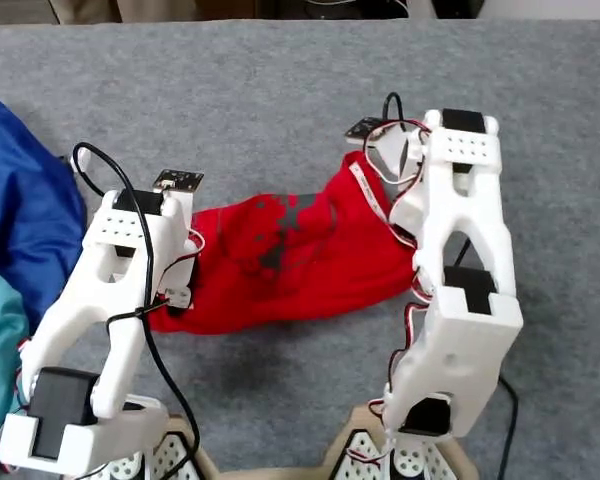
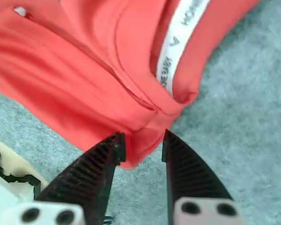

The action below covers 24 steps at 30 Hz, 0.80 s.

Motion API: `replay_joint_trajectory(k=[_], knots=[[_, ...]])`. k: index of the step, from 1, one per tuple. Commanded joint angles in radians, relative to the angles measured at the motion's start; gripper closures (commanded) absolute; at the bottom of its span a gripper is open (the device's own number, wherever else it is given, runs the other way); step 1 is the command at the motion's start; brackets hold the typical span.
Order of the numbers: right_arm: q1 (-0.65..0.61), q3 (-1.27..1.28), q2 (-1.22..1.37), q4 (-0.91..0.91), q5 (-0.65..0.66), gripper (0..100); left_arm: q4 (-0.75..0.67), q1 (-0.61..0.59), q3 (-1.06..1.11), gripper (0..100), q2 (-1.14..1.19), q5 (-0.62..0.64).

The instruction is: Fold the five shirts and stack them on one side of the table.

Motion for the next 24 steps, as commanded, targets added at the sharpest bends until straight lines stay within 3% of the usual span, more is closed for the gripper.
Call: replay_joint_trajectory(k=[1, 24], knots=[[0.012, -0.039, -0.028, 0.02, -0.009, 86.0, 0.011, 0.005, -0.034, 98, -0.019, -0.005], [-0.065, -0.047, 0.082, -0.017, -0.058, 86.2, 0.011, 0.005, -0.029, 98, -0.019, -0.005]])
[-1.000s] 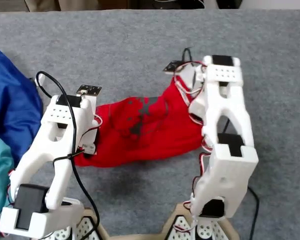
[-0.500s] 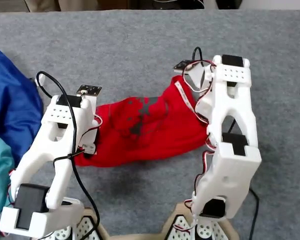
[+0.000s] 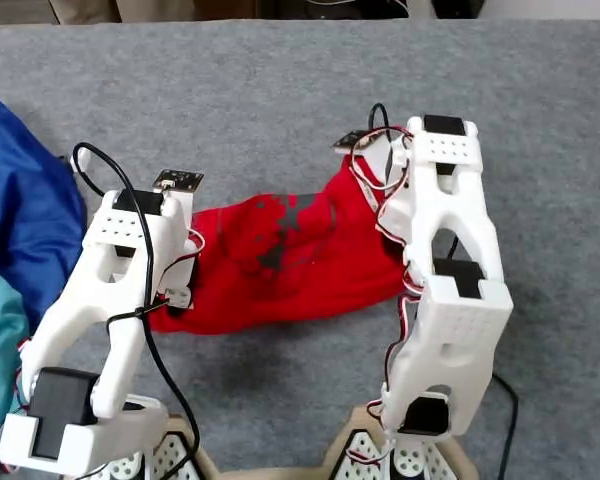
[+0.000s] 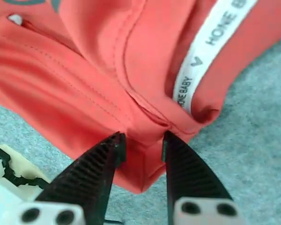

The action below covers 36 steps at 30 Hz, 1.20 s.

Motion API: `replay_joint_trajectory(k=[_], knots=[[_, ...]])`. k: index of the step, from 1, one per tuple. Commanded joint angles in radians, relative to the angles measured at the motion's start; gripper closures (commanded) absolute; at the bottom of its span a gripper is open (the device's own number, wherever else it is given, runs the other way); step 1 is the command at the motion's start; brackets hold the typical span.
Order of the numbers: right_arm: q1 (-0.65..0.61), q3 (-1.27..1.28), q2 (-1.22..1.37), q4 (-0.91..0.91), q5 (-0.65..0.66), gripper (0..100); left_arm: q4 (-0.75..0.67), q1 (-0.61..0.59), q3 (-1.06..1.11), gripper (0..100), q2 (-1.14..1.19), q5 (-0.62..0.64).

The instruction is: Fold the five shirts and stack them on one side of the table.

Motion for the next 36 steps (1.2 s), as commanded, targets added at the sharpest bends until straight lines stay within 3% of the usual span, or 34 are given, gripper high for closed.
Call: replay_joint_trajectory(k=[1, 4, 25, 32, 36], knots=[[-0.018, -0.044, -0.004, -0.015, -0.014, 86.5, 0.011, 0.005, -0.029, 98, -0.019, -0.005], [-0.013, -0.039, -0.004, -0.029, -0.012, 90.9, 0.011, 0.005, -0.031, 98, -0.019, -0.005], [-0.01, -0.048, -0.008, -0.029, -0.015, 96.3, 0.011, 0.003, -0.046, 98, -0.027, 0.0], [0.019, -0.159, -0.01, -0.034, -0.055, 99.3, 0.017, -0.002, -0.16, 98, -0.027, 0.0], [0.05, -0.328, -0.012, 0.029, -0.052, 99.3, 0.095, -0.003, -0.311, 98, -0.022, 0.0]])
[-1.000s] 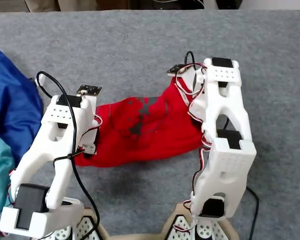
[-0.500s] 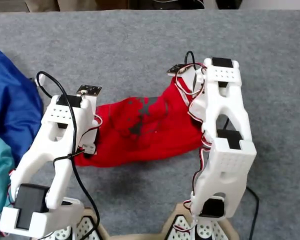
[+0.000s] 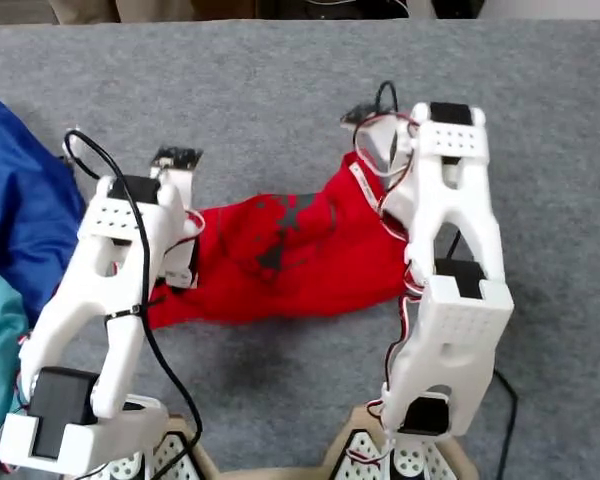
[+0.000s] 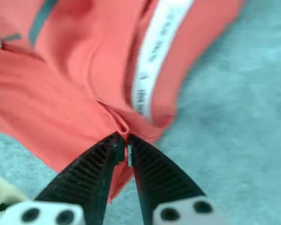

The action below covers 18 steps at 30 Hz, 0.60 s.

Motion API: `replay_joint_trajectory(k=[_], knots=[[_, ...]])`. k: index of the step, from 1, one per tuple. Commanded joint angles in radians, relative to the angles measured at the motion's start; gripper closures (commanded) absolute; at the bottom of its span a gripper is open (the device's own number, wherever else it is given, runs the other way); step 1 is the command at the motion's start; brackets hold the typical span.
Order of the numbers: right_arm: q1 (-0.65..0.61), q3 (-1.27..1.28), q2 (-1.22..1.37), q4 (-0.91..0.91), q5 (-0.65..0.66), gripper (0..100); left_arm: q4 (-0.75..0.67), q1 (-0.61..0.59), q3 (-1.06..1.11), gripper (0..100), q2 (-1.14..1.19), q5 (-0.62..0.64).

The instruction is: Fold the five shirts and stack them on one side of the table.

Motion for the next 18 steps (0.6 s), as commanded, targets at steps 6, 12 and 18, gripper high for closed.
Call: replay_joint_trajectory(k=[6, 12, 18], knots=[[0.018, -0.513, -0.01, 0.097, -0.006, 99.3, 0.078, -0.005, -0.347, 98, -0.027, -0.006], [-0.012, -0.773, -0.002, -0.097, -0.012, 99.3, 0.038, -0.037, -0.517, 98, -0.019, -0.006], [-0.068, -0.757, 0.056, -0.39, -0.014, 99.3, -0.212, -0.158, -0.555, 98, -0.018, 0.002]])
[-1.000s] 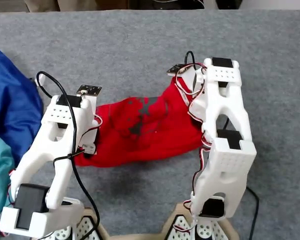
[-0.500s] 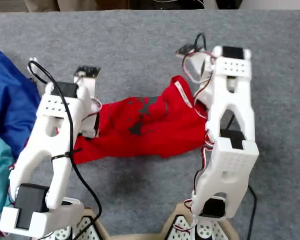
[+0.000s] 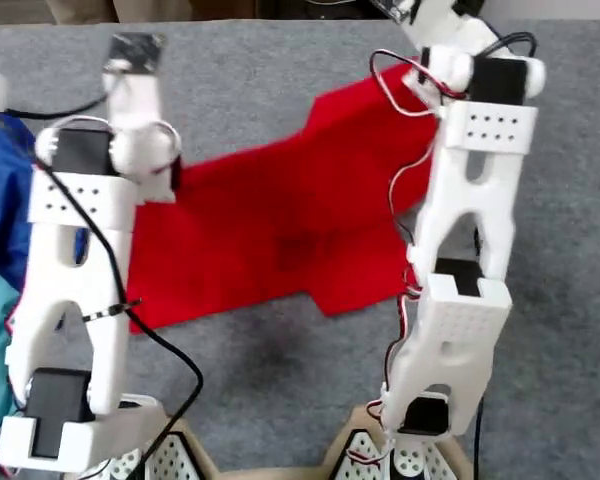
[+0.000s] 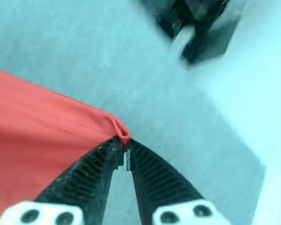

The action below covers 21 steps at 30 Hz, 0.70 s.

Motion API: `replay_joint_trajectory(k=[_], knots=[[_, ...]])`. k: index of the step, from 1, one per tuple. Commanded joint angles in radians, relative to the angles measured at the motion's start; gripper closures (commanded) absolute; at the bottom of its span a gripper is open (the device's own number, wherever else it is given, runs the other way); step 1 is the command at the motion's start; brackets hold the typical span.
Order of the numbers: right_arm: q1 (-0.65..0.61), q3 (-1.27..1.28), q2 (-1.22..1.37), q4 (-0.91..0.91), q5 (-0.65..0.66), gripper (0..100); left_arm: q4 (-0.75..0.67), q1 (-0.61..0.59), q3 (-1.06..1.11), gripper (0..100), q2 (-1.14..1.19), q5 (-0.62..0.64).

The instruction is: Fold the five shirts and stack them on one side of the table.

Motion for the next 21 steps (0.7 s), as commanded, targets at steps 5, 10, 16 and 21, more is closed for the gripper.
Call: replay_joint_trajectory(k=[5, 10, 16, 21], knots=[[-0.108, -0.051, 0.128, -0.341, -0.008, 99.3, -0.439, -0.117, 0.038, 98, -0.016, 0.002], [-0.171, -0.051, 0.234, -0.623, -0.008, 99.3, -0.804, -0.121, 0.229, 98, -0.016, 0.002], [-0.203, -0.053, 0.321, -0.97, -0.008, 99.3, -1.149, -0.121, 0.462, 98, -0.016, 0.002], [-0.203, -0.084, 0.323, -1.117, -0.008, 99.3, -1.168, -0.132, 0.539, 98, -0.019, 0.002]])
